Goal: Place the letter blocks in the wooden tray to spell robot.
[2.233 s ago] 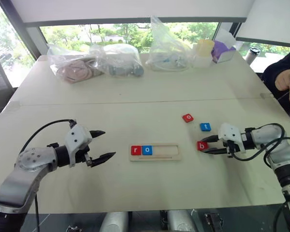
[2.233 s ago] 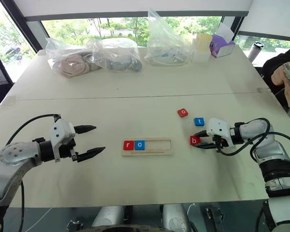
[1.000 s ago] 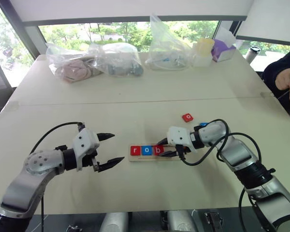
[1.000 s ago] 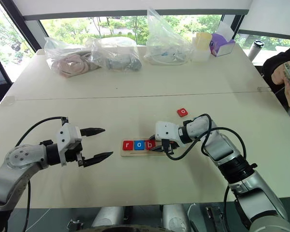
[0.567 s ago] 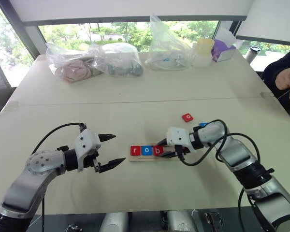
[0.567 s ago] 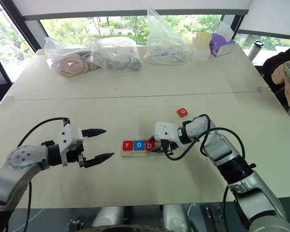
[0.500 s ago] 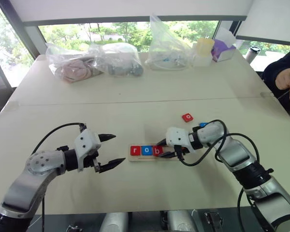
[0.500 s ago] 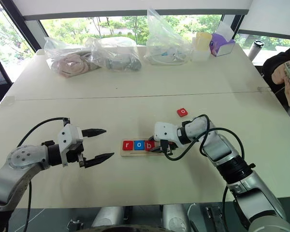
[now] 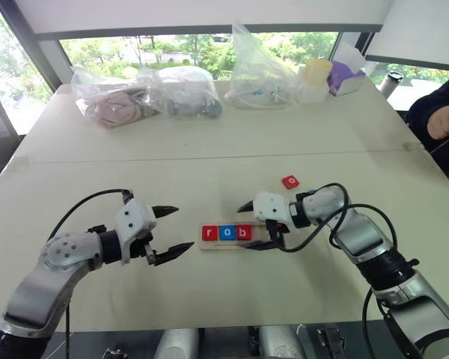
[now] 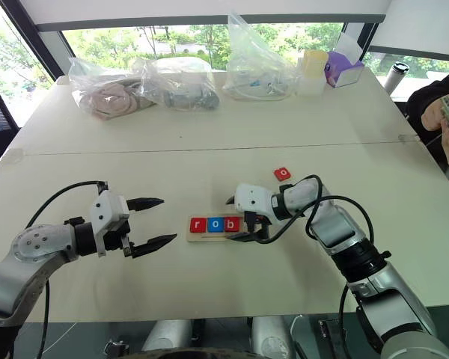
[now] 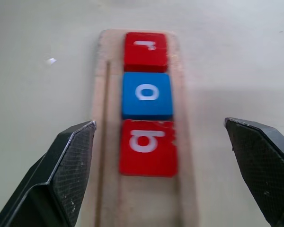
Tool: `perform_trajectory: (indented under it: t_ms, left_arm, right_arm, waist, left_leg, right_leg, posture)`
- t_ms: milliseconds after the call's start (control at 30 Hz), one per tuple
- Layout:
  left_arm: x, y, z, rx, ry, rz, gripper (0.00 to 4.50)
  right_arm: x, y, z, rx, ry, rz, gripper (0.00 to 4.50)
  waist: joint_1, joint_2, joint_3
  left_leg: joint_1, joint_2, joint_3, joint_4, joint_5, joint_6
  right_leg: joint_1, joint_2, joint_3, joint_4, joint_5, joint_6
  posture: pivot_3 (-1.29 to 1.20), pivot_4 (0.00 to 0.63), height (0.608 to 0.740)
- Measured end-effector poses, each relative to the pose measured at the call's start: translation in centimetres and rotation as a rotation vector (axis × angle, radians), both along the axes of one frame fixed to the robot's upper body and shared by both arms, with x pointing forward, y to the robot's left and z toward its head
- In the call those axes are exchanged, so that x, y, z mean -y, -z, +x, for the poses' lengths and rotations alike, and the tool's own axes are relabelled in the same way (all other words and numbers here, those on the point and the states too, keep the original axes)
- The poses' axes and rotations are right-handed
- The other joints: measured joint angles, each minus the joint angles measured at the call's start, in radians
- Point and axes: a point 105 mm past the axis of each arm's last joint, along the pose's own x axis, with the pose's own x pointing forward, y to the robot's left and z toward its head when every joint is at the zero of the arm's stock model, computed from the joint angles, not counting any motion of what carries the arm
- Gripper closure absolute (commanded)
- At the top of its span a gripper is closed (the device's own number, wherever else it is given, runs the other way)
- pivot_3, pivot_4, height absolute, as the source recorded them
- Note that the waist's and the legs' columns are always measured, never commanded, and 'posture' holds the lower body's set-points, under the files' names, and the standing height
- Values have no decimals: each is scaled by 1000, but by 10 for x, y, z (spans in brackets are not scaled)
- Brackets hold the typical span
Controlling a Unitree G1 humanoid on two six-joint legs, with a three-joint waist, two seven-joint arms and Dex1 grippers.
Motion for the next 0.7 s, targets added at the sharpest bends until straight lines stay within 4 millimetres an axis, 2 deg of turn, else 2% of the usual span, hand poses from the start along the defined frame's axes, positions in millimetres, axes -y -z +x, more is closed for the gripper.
perform_trajectory:
  t_ms: [133, 167, 233, 300, 400, 500, 700]
  left_arm:
    - [1, 0, 0, 0, -2, -3, 0]
    - [1, 1, 0, -1, -2, -4, 0]
    - [3, 1, 0, -3, 0, -10, 0]
    - [4, 1, 0, -3, 3, -14, 0]
    - [9, 2, 1, -3, 15, -24, 0]
    - [13, 2, 5, 2, 24, -31, 0]
    - [15, 3, 10, 1, 40, -26, 0]
  right_arm:
    - [19, -23, 27, 69, 231, 83, 55]
    - [25, -29, 36, 84, 333, 119, 55]
    - [39, -34, 53, 85, 566, 186, 55]
    - [49, -34, 59, 73, 706, 209, 55]
    - [55, -32, 58, 39, 889, 267, 55]
    - [54, -23, 51, 26, 955, 269, 55]
    - [76, -18, 56, 58, 1086, 261, 55]
  waist:
    - [0, 0, 0]
    - [0, 0, 0]
    - [0, 0, 0]
    - [0, 0, 0]
    - [0, 0, 0]
    - [0, 0, 0]
    - [-3, 0, 0]
  left_leg:
    - [0, 0, 0, 0, 0, 0]
    - [0, 0, 0, 0, 0, 0]
    - [0, 0, -1, -1, 0, 0]
    - [-1, 0, -1, -1, 0, 0]
    - [-2, 0, -1, -2, 0, 0]
    - [-3, 0, -1, -2, 0, 0]
    - [-3, -1, 1, -1, 0, 0]
  right_leg:
    - [0, 0, 0, 0, 0, 0]
    - [0, 0, 0, 0, 0, 0]
    - [-1, 0, 0, 1, 0, 0]
    - [-2, 0, 1, 1, 0, 0]
    - [-4, 0, 1, 1, 0, 0]
    - [-5, 0, 1, 1, 0, 0]
    - [-5, 0, 1, 2, 0, 0]
  posture:
    - [0, 150, 740]
    - [0, 150, 740]
    - [0, 150, 740]
    - [0, 150, 740]
    - [0, 150, 740]
    - [0, 150, 740]
    - [0, 150, 740]
